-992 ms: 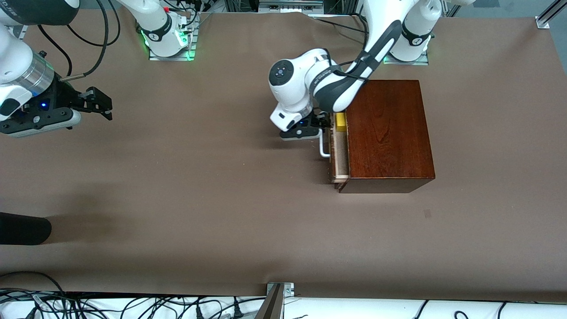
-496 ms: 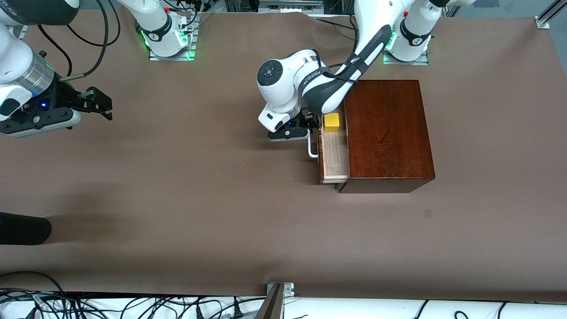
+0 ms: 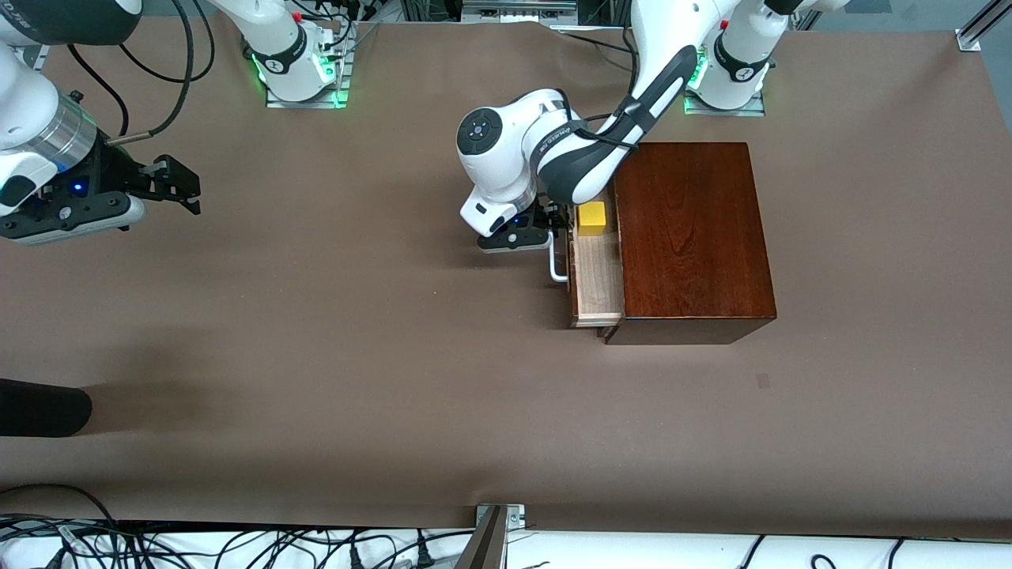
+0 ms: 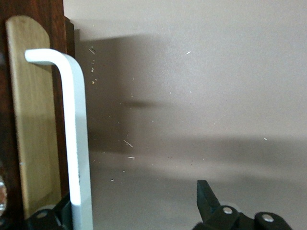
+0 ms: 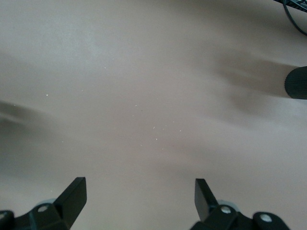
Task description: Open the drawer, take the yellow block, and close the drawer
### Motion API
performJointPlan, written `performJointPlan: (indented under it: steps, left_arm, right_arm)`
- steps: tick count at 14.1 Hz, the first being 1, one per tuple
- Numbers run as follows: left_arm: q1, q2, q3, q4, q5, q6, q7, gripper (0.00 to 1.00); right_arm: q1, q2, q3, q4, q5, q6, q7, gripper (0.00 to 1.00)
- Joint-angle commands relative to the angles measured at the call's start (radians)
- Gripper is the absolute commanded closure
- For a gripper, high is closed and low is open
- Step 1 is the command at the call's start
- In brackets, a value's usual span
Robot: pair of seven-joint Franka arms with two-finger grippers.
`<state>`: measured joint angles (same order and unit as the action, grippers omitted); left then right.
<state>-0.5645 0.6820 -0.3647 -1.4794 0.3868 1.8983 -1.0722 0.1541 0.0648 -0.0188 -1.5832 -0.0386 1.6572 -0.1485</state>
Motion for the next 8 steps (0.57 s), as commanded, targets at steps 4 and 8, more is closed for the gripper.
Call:
performJointPlan:
  steps: [4, 8]
  left_arm:
    - [-0.04, 0.024, -0.006, 0.168, -0.003, -0.155, 0.021, 0.0]
    - [-0.014, -0.132, -0.002, 0.169, -0.041, -0.252, 0.128, 0.0]
  right_arm:
    - [-0.008, 0.004, 0.005, 0.014, 0.0, -0.002, -0.002, 0.0]
    - [-0.008, 0.004, 0.005, 0.011, 0.0, -0.002, -0.002, 0.0]
